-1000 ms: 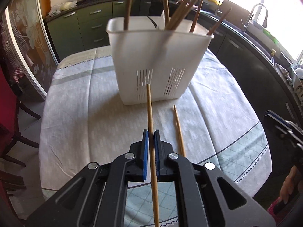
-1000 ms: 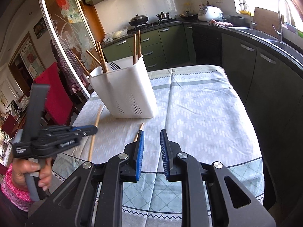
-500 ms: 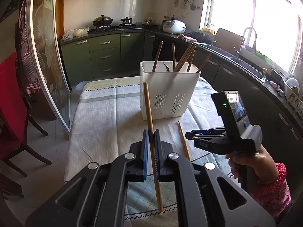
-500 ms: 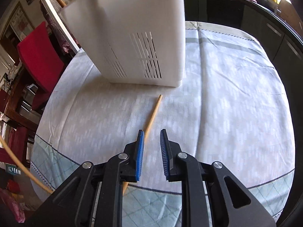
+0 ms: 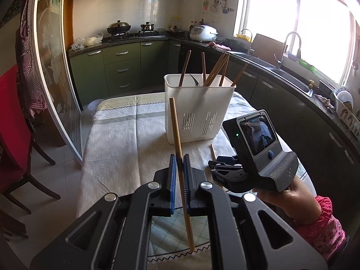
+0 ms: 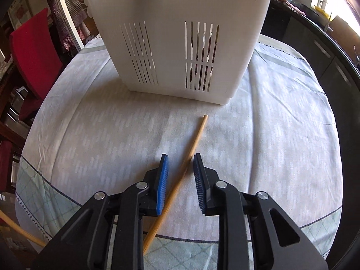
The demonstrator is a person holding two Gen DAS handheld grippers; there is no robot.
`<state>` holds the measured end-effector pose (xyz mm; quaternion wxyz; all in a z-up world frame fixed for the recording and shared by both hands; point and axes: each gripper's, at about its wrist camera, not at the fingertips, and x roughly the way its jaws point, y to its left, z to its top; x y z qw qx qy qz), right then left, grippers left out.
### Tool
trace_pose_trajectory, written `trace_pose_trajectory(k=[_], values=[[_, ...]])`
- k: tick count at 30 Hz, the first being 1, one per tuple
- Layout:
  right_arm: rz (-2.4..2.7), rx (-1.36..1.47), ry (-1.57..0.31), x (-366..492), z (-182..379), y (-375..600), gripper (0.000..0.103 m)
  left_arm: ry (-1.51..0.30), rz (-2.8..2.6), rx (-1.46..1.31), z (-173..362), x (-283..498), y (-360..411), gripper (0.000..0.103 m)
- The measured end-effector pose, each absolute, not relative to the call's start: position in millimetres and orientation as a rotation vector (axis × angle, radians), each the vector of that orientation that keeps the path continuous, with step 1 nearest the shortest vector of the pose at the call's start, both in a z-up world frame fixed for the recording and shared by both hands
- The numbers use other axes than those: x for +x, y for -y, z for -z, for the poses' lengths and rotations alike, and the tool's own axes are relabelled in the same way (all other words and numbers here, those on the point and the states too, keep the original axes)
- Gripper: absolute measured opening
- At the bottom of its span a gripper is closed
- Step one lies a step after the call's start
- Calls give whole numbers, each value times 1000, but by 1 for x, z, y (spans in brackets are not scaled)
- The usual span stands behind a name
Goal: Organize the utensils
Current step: 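Lift the chopstick with the left tool while the right tool grasps the last chopstick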
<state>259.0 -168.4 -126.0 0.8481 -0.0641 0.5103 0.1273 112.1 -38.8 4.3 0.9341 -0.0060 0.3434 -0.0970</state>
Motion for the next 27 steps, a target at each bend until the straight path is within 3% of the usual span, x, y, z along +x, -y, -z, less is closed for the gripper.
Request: trace_pose_trajectory(k=[5,20,27], values=[[-302,-78,-1064,253,119,177,7,-708,191,-14,-3,114,38,6],[-420,68,-755,161,2,250,7,-713,202,0,-6,113,44,6],[-428,78,-678,128,-25,271,7,-711,196,7,-6,112,45,6]])
